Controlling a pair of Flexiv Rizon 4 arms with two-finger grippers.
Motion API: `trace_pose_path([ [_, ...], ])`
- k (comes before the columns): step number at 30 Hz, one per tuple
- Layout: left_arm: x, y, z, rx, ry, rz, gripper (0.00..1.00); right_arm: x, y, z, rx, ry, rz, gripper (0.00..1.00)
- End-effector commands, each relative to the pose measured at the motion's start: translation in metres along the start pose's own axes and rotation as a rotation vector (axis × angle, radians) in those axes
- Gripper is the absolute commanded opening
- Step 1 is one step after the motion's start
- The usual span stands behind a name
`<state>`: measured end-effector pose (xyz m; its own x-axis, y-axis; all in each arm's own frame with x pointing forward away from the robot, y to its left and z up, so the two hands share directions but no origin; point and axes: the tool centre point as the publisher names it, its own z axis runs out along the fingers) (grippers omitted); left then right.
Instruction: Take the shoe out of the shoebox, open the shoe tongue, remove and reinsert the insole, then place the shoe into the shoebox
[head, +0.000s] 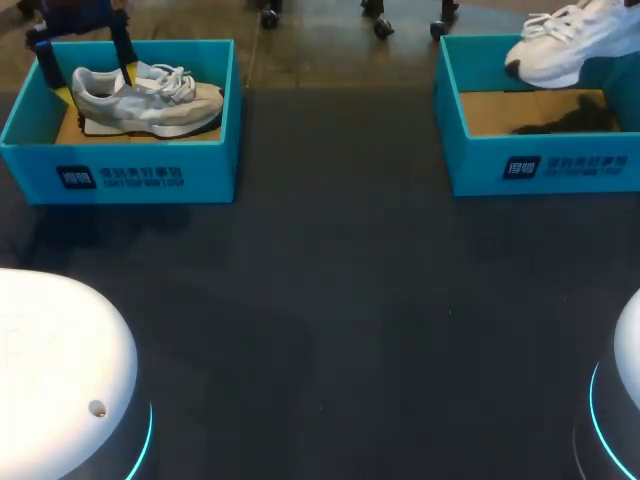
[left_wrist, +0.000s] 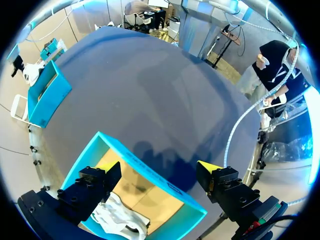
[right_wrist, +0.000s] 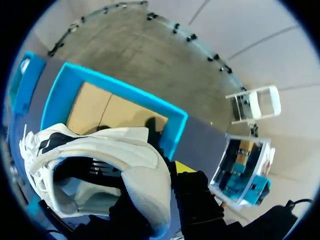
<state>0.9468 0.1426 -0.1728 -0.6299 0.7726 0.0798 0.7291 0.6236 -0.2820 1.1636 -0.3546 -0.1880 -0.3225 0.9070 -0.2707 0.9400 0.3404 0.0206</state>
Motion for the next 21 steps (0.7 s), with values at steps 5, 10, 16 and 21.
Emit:
trace_pose_path([
  [5, 0.000, 0.000, 0.000, -0.002, 0.002, 0.000, 1.00, 0.013, -0.031, 0.005, 0.086, -0.144, 0.452, 0.00],
  [10, 0.000, 0.000, 0.000, -0.002, 0.002, 0.000, 1.00, 0.013, -0.031, 0.005, 0.086, -0.144, 0.452, 0.00],
  [16, 0.000, 0.000, 0.000, -0.002, 0.002, 0.000, 1.00, 0.013, -0.031, 0.005, 0.086, -0.144, 0.452, 0.00],
  [21, 0.000, 0.000, 0.000, -0.002, 0.002, 0.000, 1.00, 0.024, -0.033, 0.017, 0.057, -0.186, 0.449, 0.00],
])
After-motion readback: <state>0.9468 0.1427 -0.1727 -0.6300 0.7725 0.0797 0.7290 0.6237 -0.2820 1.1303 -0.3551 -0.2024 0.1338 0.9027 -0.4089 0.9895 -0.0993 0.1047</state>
